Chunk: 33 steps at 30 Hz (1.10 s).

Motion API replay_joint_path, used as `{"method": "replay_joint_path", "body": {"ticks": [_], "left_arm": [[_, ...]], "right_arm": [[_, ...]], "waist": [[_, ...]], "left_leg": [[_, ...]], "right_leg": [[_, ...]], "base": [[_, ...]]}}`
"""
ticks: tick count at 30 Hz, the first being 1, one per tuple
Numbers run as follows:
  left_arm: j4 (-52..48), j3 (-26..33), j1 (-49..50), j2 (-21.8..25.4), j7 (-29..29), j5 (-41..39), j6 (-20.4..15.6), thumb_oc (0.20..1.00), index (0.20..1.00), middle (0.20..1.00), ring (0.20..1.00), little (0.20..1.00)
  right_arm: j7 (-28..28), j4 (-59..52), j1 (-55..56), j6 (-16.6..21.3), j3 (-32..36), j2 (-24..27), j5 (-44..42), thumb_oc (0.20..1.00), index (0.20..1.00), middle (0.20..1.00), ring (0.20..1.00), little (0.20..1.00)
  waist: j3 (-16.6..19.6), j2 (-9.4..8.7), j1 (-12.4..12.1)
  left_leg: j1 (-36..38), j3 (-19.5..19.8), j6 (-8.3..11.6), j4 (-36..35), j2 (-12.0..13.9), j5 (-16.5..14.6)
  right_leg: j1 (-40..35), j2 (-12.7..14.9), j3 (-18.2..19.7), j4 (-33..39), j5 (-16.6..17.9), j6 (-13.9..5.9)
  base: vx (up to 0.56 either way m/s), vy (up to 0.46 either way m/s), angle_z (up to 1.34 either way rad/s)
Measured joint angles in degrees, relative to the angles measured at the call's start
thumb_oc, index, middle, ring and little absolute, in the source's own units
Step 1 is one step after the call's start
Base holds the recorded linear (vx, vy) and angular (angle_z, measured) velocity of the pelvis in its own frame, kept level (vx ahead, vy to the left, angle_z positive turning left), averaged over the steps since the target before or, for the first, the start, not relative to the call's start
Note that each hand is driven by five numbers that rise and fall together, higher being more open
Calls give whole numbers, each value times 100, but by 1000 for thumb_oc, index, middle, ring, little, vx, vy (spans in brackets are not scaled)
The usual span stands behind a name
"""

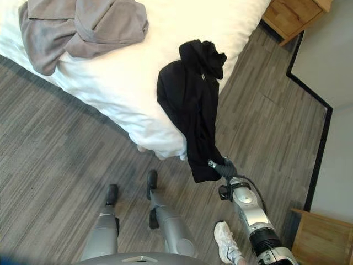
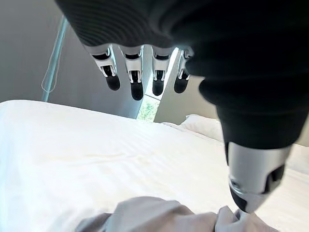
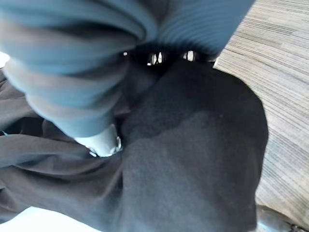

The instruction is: Pick up bed clothes into laundry basket.

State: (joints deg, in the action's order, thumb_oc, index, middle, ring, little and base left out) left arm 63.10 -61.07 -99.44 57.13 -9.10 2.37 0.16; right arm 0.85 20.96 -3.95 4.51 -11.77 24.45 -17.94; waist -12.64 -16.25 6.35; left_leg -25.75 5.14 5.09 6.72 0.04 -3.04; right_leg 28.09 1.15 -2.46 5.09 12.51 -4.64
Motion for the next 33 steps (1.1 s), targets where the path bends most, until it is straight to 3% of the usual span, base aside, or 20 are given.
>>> {"method": "replay_joint_path", "body": {"ticks": [5,9,12,15,16,18,20,22,23,24,25,27,33], "left_arm": [[-188,59,-128,-54,-148,-2,-25,1000,1000,1000,1000,1000],[-249,128,-254,-157,-195,-465,-60,1000,1000,1000,1000,1000],[-239,257,-283,-151,-361,-673,-94,1000,1000,1000,1000,1000],[-157,316,-456,-256,-414,-673,-166,1000,1000,1000,1000,1000],[-146,325,-526,-235,-422,-673,-201,1000,1000,1000,1000,1000],[-185,380,-561,-305,-424,-672,-218,1000,1000,1000,1000,1000],[-124,495,-560,-364,-415,-659,-256,200,200,200,200,200],[-238,505,-623,-277,-416,-621,-258,200,200,200,200,200],[-276,507,-666,-281,-416,-619,-255,200,200,200,200,200],[-286,495,-680,-318,-417,-619,-259,200,200,200,200,200],[-374,496,-672,-309,-416,-621,-254,200,200,200,200,200],[-553,508,-637,-169,-413,-624,-241,200,200,200,200,200],[-935,687,47,-270,-323,-677,-226,200,200,200,200,200]], "right_arm": [[8,-107,-42,106,72,6,2,200,200,200,200,200],[124,-218,-42,181,187,45,8,200,200,200,200,200],[178,-284,-106,204,247,58,8,200,200,200,200,200],[255,-271,-18,239,256,122,15,200,200,200,200,200],[266,-273,-18,262,255,149,18,200,200,200,200,200],[280,-322,64,287,312,156,46,200,200,200,200,200],[277,-326,82,320,323,156,85,200,200,200,200,200],[266,-329,85,323,325,161,142,200,200,200,200,200],[263,-326,122,323,333,160,164,200,200,200,200,200],[253,-338,253,323,344,162,168,200,200,200,200,200],[248,-320,266,313,347,167,168,200,200,200,200,200],[197,-335,203,318,319,180,168,200,200,200,200,200],[112,-380,165,321,164,227,168,200,200,200,200,200]], "waist": [[-369,25,127],[-642,91,172],[-801,72,266],[-835,78,283],[-832,78,298],[-830,72,322],[-829,74,344],[-830,84,284],[-831,88,273],[-815,67,328],[-816,67,299],[-815,69,212],[-816,74,206]], "left_leg": [[-457,-33,-30,252,-18,-43],[-1042,-25,-22,513,-22,-117],[-1371,8,-8,757,103,-196],[-1606,43,18,985,106,-301],[-1717,77,15,1068,115,-307],[-1882,70,11,1208,36,-317],[-1977,51,-5,1263,26,-302],[-1990,-5,-45,1124,210,-241],[-1989,0,-43,1088,237,-227],[-1965,61,-16,1080,62,-217],[-1947,82,-16,1060,45,-217],[-1884,36,-9,1045,80,-223],[-1465,14,-3,1021,65,-237]], "right_leg": [[333,67,14,28,-40,-200],[839,-2,48,-33,222,-72],[1080,-68,52,-46,450,-123],[1230,-109,-16,-122,450,-123],[1272,-85,-20,-104,415,-164],[1323,-30,-10,-72,103,-445],[1413,22,-43,-74,-67,-573],[1478,23,-286,-106,-368,-931],[1501,30,-415,-160,-278,-733],[1452,103,-444,-207,59,-483],[1453,78,-444,-209,136,-280],[1431,65,-308,-202,257,-130],[1051,97,-177,-208,329,-38]], "base": [[-32,13,-1],[-23,-5,-5],[-27,-8,-13],[-4,4,2],[10,7,12],[-5,12,14],[-4,5,-4],[0,1,-27],[-4,-2,3],[-16,1,24],[-16,0,22],[-10,1,-13],[-17,0,-2]]}}
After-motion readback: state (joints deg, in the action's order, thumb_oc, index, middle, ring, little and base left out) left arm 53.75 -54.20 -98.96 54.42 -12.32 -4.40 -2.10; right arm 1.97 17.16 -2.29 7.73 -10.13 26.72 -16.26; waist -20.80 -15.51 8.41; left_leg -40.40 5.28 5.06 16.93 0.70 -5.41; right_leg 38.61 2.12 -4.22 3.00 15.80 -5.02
